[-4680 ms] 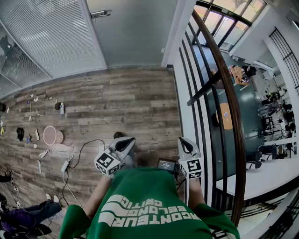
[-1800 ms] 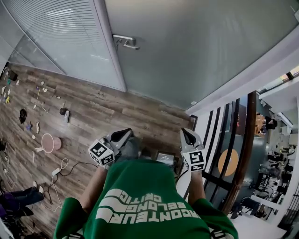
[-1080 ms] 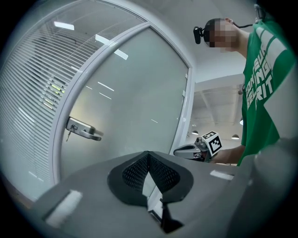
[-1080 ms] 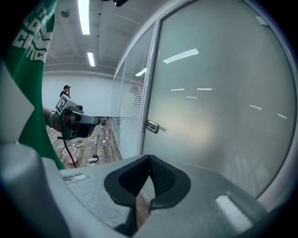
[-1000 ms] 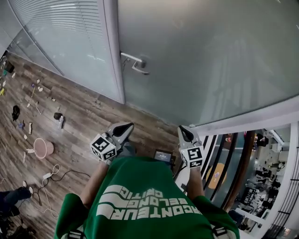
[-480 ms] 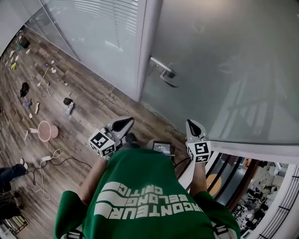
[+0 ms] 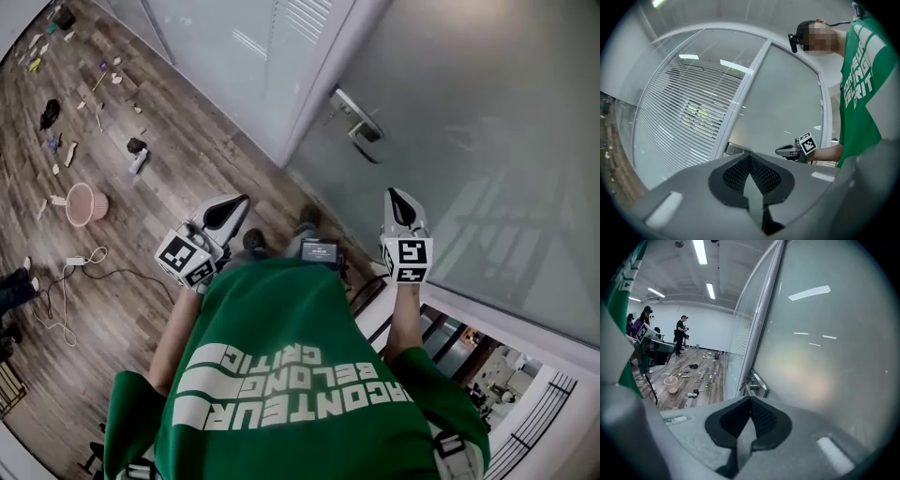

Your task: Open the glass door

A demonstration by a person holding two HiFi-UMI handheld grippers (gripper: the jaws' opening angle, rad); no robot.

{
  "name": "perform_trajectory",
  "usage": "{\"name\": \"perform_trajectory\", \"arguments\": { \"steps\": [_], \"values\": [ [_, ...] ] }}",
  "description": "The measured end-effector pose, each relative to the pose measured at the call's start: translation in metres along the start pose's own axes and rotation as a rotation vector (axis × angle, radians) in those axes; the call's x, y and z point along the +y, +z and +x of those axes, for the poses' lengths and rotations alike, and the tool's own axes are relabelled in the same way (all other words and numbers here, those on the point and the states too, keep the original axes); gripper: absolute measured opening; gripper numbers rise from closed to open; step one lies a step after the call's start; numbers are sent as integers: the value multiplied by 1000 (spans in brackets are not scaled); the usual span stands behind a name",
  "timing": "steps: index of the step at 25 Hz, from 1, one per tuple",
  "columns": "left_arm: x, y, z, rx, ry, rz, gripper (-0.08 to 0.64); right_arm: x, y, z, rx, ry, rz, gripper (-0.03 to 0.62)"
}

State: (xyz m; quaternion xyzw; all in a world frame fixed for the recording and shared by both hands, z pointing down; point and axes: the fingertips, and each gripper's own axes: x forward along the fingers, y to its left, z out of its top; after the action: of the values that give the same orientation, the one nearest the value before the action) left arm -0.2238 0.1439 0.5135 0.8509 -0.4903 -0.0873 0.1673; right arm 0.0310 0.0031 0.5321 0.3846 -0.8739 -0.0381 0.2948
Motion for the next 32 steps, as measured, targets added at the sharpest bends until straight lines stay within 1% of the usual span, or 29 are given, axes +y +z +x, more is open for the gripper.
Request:
{"name": "perform_trajectory", "arguments": {
  "steps": [3, 5, 7, 9, 12, 14, 17, 20, 22, 24, 25, 26, 28, 29, 31, 32],
  "values": [
    [14, 1, -4, -23, 62, 0, 9, -4, 10, 28, 10, 35, -46, -8],
    [16, 6, 2, -21, 91, -5, 9, -7, 12, 46, 20, 63, -61, -6],
    [16, 6, 9, -18, 104, -8, 9, -9, 8, 60, 56, 105, -67, 41],
    [17, 5, 13, -24, 113, -4, 9, -2, 3, 73, 117, 164, -86, 69],
    [18, 16, 19, -31, 149, -7, 9, 14, -5, 93, 251, 263, -164, 101],
    [19, 20, 25, -34, 171, -15, 9, 21, -12, 109, 331, 309, -227, 109],
    [19, 17, 34, -39, 182, -9, 9, 27, -25, 134, 401, 364, -292, 110],
    [20, 14, 37, -42, 218, -10, 9, 39, -38, 158, 450, 441, -315, 107],
    [22, 17, 35, -42, 261, -17, 9, 48, -47, 166, 513, 496, -305, 107],
    [25, 17, 32, -48, 301, -19, 9, 47, -65, 171, 611, 506, -306, 96],
    [26, 15, 30, -51, 319, -19, 9, 45, -71, 175, 642, 499, -318, 19],
    [28, 12, 28, -53, 335, -19, 9, 44, -76, 178, 658, 495, -329, -8],
    [29, 6, 25, -51, 366, -21, 9, 45, -82, 181, 696, 500, -349, -8],
    [30, 5, 23, -50, 378, -21, 9, 44, -86, 179, 734, 495, -367, -8],
    [31, 3, 18, -55, 395, -16, 9, 38, -90, 170, 819, 463, -403, -8],
    [32, 3, 16, -60, 403, -15, 9, 35, -92, 168, 841, 453, -409, -8]
  ]
}}
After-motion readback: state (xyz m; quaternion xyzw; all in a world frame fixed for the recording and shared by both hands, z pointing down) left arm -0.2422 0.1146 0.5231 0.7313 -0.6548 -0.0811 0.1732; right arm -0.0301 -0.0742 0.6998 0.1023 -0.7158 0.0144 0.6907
